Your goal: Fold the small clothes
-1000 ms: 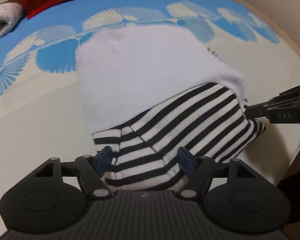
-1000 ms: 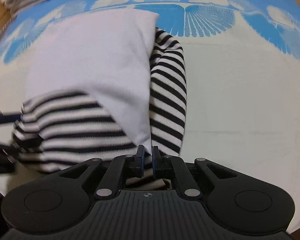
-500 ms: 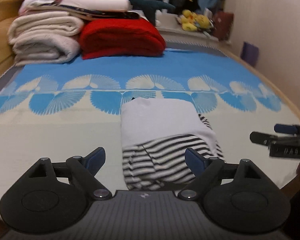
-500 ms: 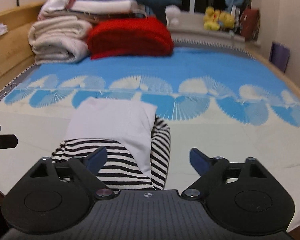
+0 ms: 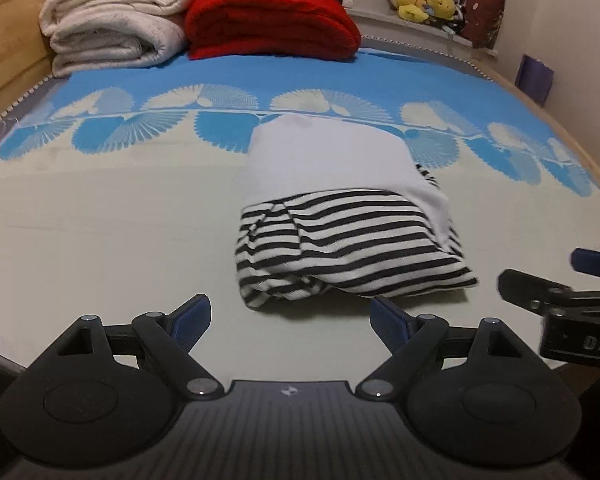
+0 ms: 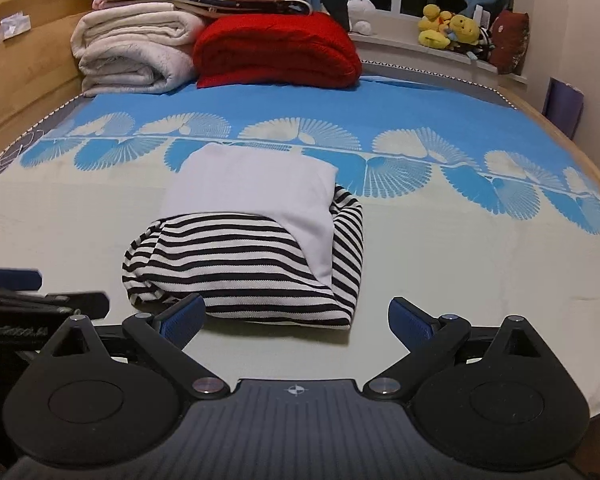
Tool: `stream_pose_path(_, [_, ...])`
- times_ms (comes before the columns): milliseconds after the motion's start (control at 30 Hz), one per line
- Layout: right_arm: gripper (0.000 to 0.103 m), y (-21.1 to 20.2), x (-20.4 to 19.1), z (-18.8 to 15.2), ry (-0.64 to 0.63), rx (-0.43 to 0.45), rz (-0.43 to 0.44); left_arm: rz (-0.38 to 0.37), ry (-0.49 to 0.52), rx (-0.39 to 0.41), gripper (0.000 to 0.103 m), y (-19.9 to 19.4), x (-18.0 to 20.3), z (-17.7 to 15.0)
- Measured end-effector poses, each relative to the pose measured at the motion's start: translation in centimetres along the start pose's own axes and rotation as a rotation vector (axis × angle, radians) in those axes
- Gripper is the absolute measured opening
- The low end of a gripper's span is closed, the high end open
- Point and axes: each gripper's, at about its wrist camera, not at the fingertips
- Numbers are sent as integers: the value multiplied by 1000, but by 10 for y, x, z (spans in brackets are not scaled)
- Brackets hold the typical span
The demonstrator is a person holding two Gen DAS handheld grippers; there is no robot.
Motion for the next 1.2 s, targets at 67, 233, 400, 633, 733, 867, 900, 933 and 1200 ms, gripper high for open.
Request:
stream_pose_path(67, [98, 1, 0, 0, 6, -6, -1, -5, -10, -13, 90, 4, 0, 2])
stream_pose_path(233, [98, 4, 1, -3, -2, -14, -2, -18, -12, -24, 90, 14, 2, 2])
stream_pose_path(400, [98, 5, 1, -5, 0, -22, -3, -24, -23, -35, 90, 20, 2, 4])
stream_pose_path(633, [98, 9, 0, -5, -3, -35, 4, -35, -28, -54, 90, 24, 2, 2])
stream_pose_path(733, [98, 9, -2, -4, -12, -34, 7, -49, -56, -71, 90, 27, -2, 2])
stream_pose_path(867, [98, 9, -2, -4, -15, -35, 7, -45, -67, -67, 90, 27, -2, 2])
stream_pose_path(900, [98, 9, -2, -5, -15, -34, 7, -46, -64, -66, 90, 26, -2, 2])
stream_pose_path(933, [98, 9, -2, -5, -14, -34, 7, -47, -59, -66, 90, 26, -1, 1])
stream_pose_path(1200, [98, 9, -3, -4, -20, -36, 6, -52, -59, -75, 90, 27, 0, 1])
Point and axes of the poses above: each gripper's, at about its wrist camera, not at the fingertips, and y roughly the way its jaws point, x to its right, z to its top, and after that the axes turned 10 degrees about -z, right-handed
